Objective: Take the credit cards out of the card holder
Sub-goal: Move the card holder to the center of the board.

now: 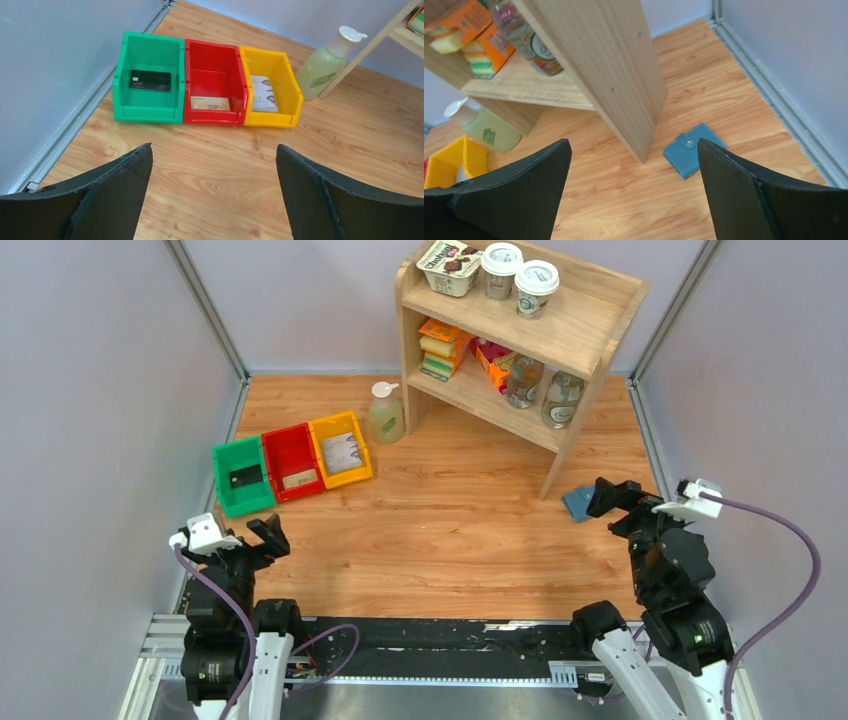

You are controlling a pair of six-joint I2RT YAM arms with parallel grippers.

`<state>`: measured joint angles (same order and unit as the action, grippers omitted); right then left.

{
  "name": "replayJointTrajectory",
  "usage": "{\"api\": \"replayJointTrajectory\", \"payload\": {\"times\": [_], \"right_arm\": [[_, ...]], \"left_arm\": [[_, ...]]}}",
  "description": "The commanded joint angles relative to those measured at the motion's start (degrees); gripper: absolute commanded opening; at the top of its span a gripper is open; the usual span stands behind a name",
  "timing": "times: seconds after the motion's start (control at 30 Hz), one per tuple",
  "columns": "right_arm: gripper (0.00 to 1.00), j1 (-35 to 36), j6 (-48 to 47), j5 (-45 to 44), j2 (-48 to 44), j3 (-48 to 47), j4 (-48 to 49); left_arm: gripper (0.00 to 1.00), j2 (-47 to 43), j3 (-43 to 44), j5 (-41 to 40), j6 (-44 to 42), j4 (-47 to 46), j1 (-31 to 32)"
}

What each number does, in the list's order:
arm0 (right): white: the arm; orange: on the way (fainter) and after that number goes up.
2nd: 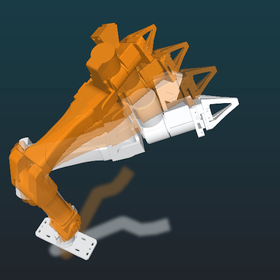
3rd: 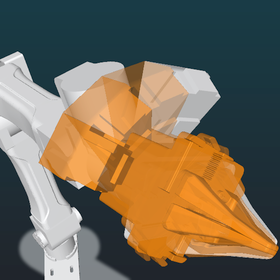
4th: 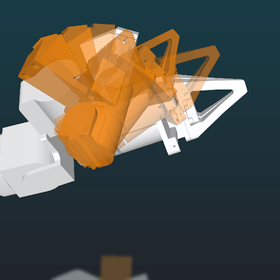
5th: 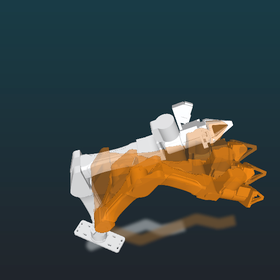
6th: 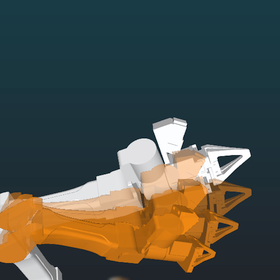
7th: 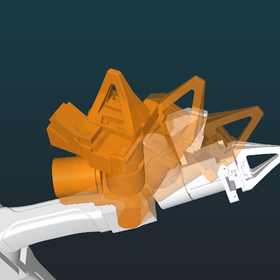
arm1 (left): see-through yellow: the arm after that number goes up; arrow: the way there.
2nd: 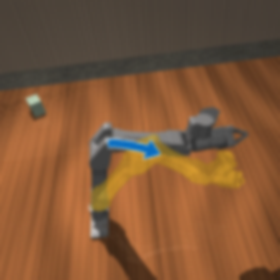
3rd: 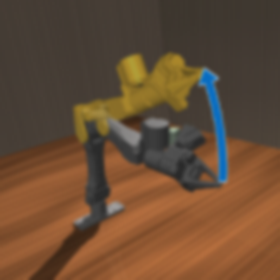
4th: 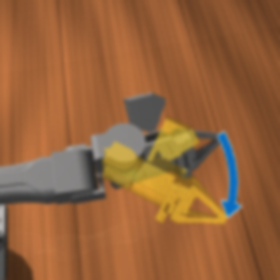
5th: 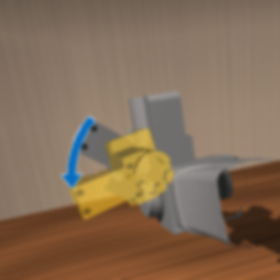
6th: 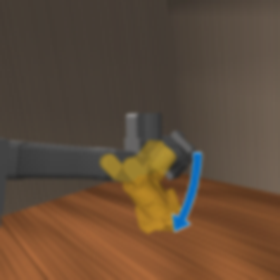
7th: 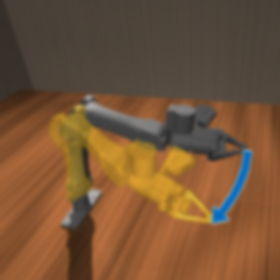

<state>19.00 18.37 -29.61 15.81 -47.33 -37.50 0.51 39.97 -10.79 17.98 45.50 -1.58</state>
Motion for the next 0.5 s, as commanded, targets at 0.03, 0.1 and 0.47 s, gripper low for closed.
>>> {"api": "replayJointTrajectory", "payload": {"times": [0.03, 0.1, 0.47], "right_arm": [[1.0, 0.2, 3.7, 9.8, 5.6, -1.6, -1.3], [1.0, 0.3, 6.2, 9.0, 7.2, -1.1, -2.1], [1.0, 0.0, 28.4, -2.7, 20.1, -1.5, -18.7]], "left_arm": [[1.0, -2.5, -0.6, 0.7, 0.8, -1.4, 0.5], [1.0, -2.5, -0.7, 0.5, 0.8, -1.3, 1.1], [1.0, -2.6, -0.9, -0.3, 1.1, -1.1, 4.0]]}}
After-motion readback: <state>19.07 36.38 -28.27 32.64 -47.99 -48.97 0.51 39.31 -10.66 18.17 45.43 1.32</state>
